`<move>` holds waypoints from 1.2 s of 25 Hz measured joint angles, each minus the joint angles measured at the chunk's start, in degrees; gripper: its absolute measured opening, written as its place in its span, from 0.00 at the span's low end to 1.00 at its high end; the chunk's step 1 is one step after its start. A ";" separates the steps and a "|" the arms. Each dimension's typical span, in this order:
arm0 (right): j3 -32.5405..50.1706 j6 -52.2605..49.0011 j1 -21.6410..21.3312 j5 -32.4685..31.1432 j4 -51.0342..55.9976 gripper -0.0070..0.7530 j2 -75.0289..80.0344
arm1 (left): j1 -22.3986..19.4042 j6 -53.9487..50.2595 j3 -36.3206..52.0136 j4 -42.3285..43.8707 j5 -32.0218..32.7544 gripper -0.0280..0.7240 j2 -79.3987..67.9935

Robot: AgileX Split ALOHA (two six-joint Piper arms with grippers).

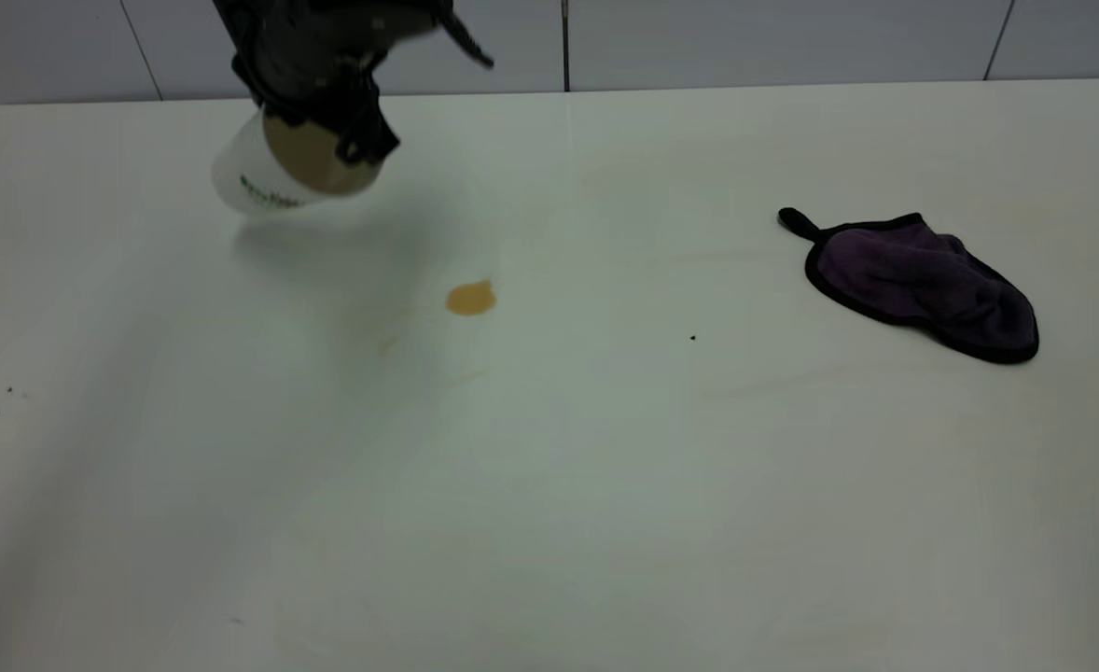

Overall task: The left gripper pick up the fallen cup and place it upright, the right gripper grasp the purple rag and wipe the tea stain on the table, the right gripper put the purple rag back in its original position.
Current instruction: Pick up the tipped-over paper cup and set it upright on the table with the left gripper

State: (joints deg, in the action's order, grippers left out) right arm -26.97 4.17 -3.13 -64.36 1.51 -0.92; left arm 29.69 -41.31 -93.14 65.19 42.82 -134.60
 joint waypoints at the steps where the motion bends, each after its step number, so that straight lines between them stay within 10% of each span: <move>1: 0.00 0.00 0.00 0.00 0.00 0.32 0.00 | -0.58 1.45 0.00 -2.45 -1.57 0.02 2.51; 19: 0.00 0.00 0.00 0.00 0.00 0.32 0.00 | -20.16 54.39 -1.15 -70.98 -11.98 0.02 7.56; 30: 0.00 0.00 0.00 0.00 0.00 0.32 0.00 | -24.36 64.63 -1.57 -79.71 -13.34 0.02 0.47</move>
State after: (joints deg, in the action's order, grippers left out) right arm -26.97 4.17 -3.13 -64.36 1.51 -0.92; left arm 5.34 23.32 -94.71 -14.52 29.48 -134.13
